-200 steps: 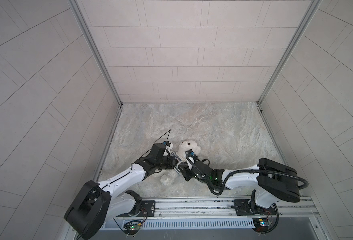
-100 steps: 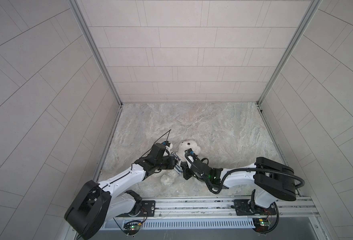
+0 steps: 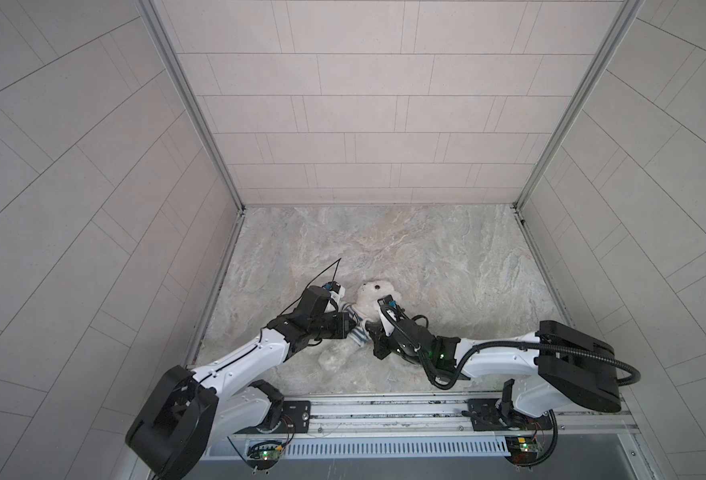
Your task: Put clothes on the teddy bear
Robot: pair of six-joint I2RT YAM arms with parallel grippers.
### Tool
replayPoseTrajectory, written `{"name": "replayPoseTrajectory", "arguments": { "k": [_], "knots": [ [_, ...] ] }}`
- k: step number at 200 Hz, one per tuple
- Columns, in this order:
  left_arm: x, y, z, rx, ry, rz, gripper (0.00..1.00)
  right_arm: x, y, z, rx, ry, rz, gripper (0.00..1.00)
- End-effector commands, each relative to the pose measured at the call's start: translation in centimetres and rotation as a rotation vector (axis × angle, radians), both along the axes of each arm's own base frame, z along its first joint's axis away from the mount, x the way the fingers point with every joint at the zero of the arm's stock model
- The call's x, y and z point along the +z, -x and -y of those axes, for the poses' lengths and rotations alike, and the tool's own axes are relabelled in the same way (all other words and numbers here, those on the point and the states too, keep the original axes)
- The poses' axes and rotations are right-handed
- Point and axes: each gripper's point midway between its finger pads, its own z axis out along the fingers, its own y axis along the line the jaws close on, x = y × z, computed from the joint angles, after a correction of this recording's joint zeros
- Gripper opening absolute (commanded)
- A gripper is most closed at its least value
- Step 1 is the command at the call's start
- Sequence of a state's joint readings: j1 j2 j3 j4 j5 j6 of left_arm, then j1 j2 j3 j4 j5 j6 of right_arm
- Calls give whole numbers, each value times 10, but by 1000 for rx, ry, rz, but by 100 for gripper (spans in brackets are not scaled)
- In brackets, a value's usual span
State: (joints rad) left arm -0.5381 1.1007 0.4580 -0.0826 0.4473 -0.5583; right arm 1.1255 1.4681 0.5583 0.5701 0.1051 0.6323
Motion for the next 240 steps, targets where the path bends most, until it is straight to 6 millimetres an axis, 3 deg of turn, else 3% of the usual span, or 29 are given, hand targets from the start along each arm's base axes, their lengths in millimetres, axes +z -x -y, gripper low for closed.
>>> {"name": "replayPoseTrajectory", "arguments": {
  "k": [1, 48, 75, 105, 136, 168, 196, 240],
  "knots": [
    [6, 2, -14, 22, -62, 8, 0, 34, -2, -6, 6, -75, 50, 0],
    [59, 11, -13, 37, 48, 71, 36, 45, -9, -9, -25, -111, 65, 0],
    [76, 23, -10, 45, 127, 58, 44, 45, -11, -10, -32, -104, 67, 0],
    [73, 36, -12, 43, 126, 14, 47, 58, -14, -17, -30, -126, 76, 0],
    [64, 40, -7, 50, 145, -20, 42, 60, -14, -21, -17, -130, 73, 0],
    [74, 31, 1, 55, 181, 6, 36, 59, -11, -25, -3, -137, 56, 0],
    [68, 30, -2, 68, 157, -2, 18, 56, -10, -21, -5, -130, 53, 0],
    [58, 30, -13, 95, 107, -8, 2, 55, -9, -10, -32, -129, 54, 0]
  ]
}}
